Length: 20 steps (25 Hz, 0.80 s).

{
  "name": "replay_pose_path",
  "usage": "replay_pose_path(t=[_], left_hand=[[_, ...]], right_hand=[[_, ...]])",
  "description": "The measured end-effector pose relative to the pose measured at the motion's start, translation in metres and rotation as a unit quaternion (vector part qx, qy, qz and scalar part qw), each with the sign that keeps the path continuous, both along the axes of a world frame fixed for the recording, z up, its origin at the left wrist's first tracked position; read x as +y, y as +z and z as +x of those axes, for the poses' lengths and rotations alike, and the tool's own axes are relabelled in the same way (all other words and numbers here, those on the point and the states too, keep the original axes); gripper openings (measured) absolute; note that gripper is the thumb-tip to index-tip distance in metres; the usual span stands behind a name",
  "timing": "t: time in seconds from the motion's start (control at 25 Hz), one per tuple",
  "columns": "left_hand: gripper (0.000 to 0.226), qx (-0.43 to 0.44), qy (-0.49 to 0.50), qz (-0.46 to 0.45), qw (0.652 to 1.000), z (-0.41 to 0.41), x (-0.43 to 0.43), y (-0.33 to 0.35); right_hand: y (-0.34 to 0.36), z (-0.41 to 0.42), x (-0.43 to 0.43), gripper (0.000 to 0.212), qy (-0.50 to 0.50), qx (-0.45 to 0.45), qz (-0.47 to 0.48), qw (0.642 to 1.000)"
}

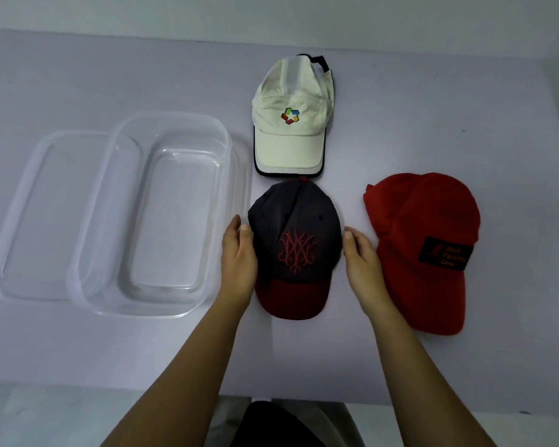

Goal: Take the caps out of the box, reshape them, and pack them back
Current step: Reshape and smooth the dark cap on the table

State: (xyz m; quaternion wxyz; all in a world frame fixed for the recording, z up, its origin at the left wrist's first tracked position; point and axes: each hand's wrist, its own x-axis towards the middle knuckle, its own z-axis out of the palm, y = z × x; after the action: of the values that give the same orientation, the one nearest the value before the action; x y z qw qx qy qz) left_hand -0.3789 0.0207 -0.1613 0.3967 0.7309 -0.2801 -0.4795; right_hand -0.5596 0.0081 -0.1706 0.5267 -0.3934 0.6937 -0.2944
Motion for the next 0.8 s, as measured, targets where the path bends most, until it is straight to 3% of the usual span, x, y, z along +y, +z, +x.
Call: replay_pose_path(t=[0.2,0.32,0.44,0.64,0.8], left_hand=[[0.039,0.050,0.018,0.009,0.999,0.002,-0.019,-0.009],[0.030,0.065,0.012,0.010,0.998,0.004,-0.020,-0.012],[0.027,0.116,0.026,0.009,0.993,0.010,-0.024,-0.010],[0.029,0.090,0.043,0.025,0.995,0.008,-0.029,-0.003],[0.037,0.030,-0.018,0.039,0.999,0.004,-0.031,-0.001]], right_hand=[[0.004,-0.003,-0.019,0.015,-0.005,-0.078,0.058,0.995],[0.000,0.000,-0.022,0.022,-0.090,-0.205,0.096,0.970],[0.004,0.000,-0.024,0.027,-0.125,-0.269,0.117,0.948],[0.008,-0.006,-0.024,0.016,-0.095,-0.274,0.105,0.951],[0.005,-0.008,-0.032,0.015,-0.058,-0.224,0.125,0.965]])
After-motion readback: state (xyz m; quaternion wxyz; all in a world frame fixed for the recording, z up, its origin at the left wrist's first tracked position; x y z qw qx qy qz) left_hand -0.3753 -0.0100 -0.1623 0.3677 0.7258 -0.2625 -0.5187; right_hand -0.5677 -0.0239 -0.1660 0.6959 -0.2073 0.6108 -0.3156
